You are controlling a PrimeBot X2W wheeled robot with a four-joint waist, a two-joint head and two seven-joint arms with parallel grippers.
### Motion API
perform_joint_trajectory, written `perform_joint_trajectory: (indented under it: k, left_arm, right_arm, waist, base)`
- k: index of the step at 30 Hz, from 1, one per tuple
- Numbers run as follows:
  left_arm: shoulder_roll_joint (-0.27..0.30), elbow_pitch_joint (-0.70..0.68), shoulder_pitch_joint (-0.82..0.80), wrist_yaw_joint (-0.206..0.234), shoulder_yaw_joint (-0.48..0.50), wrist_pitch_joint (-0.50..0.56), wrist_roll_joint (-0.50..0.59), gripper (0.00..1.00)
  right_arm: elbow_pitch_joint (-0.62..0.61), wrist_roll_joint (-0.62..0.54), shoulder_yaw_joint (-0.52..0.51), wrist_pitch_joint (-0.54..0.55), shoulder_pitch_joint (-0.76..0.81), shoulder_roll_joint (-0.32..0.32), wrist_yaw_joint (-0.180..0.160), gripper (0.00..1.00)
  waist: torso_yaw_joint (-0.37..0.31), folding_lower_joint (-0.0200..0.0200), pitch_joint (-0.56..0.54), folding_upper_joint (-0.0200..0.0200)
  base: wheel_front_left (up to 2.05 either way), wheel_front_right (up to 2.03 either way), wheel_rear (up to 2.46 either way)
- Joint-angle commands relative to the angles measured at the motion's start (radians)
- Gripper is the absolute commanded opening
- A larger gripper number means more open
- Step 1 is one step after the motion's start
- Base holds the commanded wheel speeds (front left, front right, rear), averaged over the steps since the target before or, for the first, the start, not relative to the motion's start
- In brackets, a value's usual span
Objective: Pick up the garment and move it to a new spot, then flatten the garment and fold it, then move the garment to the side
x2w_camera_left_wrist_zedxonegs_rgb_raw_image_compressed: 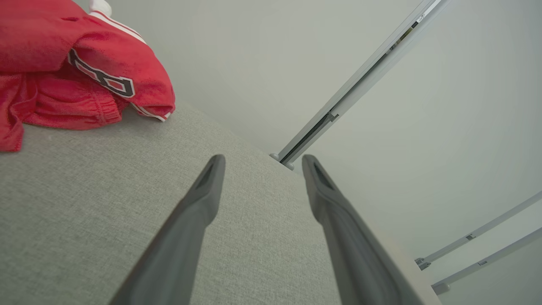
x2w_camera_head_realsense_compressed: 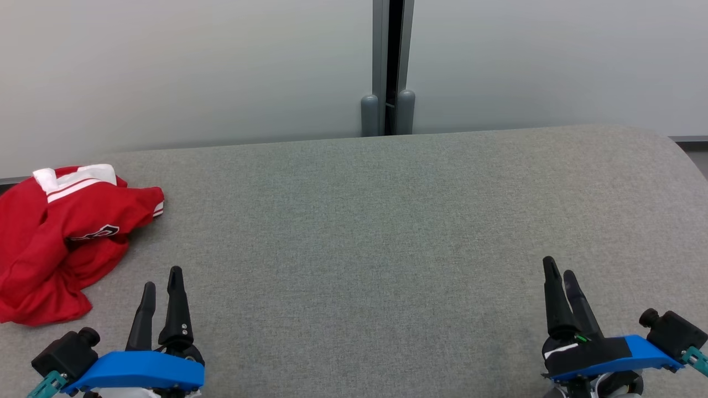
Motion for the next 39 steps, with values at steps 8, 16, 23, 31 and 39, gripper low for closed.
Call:
perform_joint_trajectory:
  k: [8,16,23,31,39]
  left_arm:
    - [0.011,-0.010,-0.029,0.018,-0.004,-0.030,0.125,1.00]
    - [0.011,-0.008,-0.032,0.027,-0.009,-0.052,0.219,1.00]
    - [0.012,0.001,-0.035,0.030,-0.010,-0.067,0.285,1.00]
    - [0.013,0.013,-0.039,0.031,-0.011,-0.086,0.361,1.00]
    - [0.013,0.022,-0.042,0.035,-0.011,-0.104,0.432,1.00]
  right_arm:
    - [-0.019,-0.115,0.019,-0.030,-0.022,-0.002,0.000,1.00]
    - [-0.021,-0.205,0.033,-0.052,-0.022,-0.002,0.000,1.00]
    - [-0.021,-0.265,0.038,-0.068,-0.022,-0.002,0.000,1.00]
    - [-0.021,-0.337,0.046,-0.087,-0.023,-0.002,0.000,1.00]
    - [-0.022,-0.410,0.057,-0.105,-0.022,-0.003,0.000,1.00]
  waist:
    - [0.002,0.0001,-0.001,0.0000]
    - [0.004,0.0001,-0.001,0.0000]
    - [0.005,0.0001,-0.001,0.0000]
    - [0.008,0.0001,0.000,0.0000]
    - [0.009,0.0001,-0.001,0.0000]
  base:
    - [0.00,0.00,0.00]
    - [0.00,0.00,0.00]
    - [0.00,0.00,0.00]
    - [0.00,0.00,0.00]
    - [0.00,0.00,0.00]
